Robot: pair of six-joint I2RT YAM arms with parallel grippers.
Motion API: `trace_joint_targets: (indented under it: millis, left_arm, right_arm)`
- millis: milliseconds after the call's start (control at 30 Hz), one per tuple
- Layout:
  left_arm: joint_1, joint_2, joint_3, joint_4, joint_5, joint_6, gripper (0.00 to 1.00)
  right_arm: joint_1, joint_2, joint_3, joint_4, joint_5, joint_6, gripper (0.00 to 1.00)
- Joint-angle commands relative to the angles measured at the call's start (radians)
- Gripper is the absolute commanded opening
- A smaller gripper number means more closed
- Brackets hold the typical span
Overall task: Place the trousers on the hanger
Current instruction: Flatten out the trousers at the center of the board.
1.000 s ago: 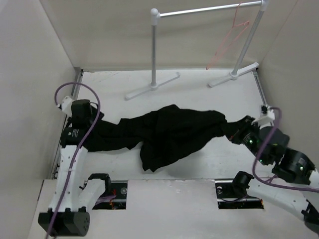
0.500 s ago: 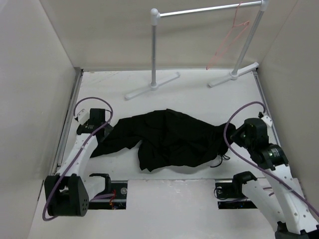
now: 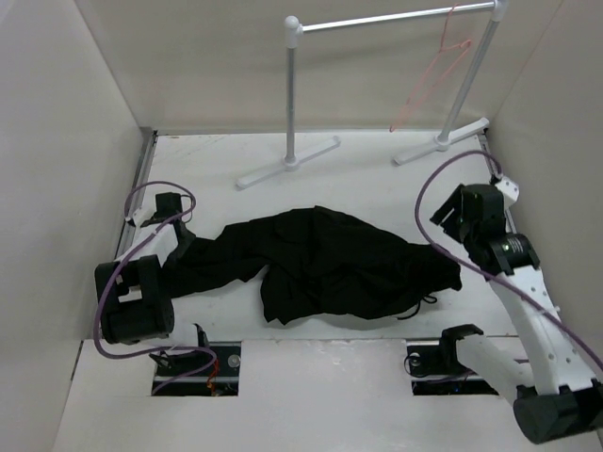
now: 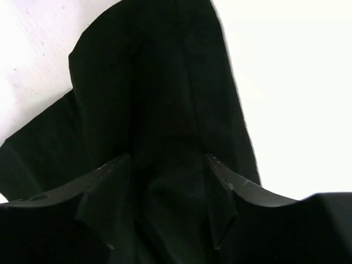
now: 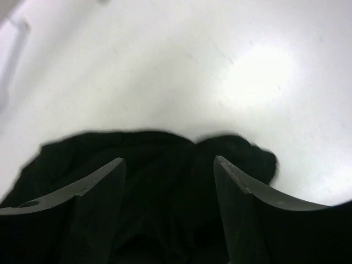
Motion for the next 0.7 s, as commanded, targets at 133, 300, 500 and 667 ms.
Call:
trace_joint_targets:
  millis: [133, 300, 500, 667]
  left_arm:
    - [0.034, 0.102, 0.065, 0.039, 0.032, 0.021, 0.36]
    - [0.038, 0.099, 0.071, 0.053, 0.038, -0.002, 0.13]
    - [0.043, 0.067, 0.042, 0.082, 0.046, -0.040, 0.06]
    - [0.037, -0.059, 0.120, 0.072, 0.066, -0.072, 0.02]
  right_arm:
    - [-0.054, 0.342, 0.034, 0.229, 0.057, -0.047, 0.81]
    - [-0.105, 0.485, -0.058, 0.279, -0.064, 0.029, 0.79]
    - [-0.073, 0.597, -0.107, 0.340, -0.280, 0.138, 0.61]
    - [-0.036, 0.465, -0.037, 0.362, -0.159, 0.148, 0.01]
